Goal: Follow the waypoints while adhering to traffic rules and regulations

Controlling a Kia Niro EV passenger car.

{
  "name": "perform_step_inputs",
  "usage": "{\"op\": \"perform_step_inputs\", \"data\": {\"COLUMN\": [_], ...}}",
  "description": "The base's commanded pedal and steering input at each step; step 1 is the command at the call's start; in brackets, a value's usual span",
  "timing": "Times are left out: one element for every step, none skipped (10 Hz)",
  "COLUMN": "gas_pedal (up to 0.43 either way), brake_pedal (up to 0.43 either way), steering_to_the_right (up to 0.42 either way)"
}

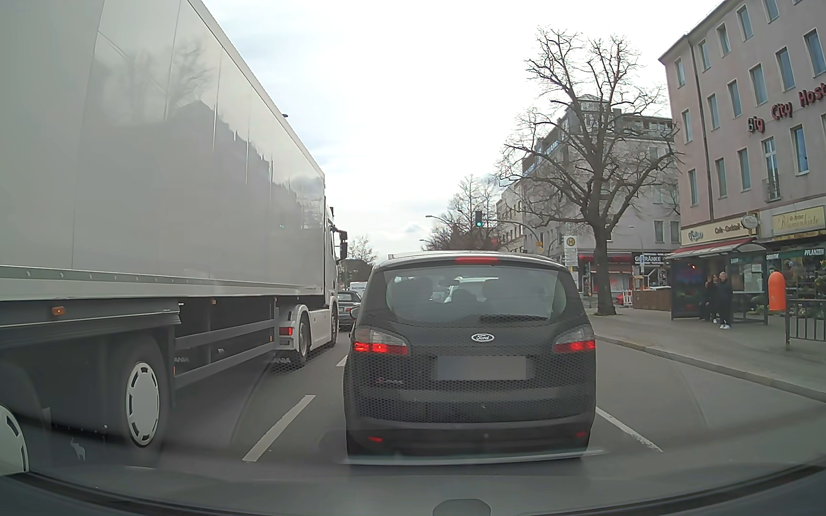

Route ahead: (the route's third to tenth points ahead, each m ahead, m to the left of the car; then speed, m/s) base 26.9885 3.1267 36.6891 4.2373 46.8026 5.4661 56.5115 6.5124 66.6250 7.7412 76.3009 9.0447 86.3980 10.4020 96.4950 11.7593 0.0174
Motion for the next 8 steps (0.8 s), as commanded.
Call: {"op": "perform_step_inputs", "data": {"gas_pedal": [0.000,0.000,0.000,0.000,0.000,0.000,0.000,0.000], "brake_pedal": [0.390,0.390,0.384,0.372,0.311,0.171,0.024,0.000], "steering_to_the_right": [-0.013,-0.013,-0.013,-0.013,-0.013,-0.013,-0.013,-0.013]}}
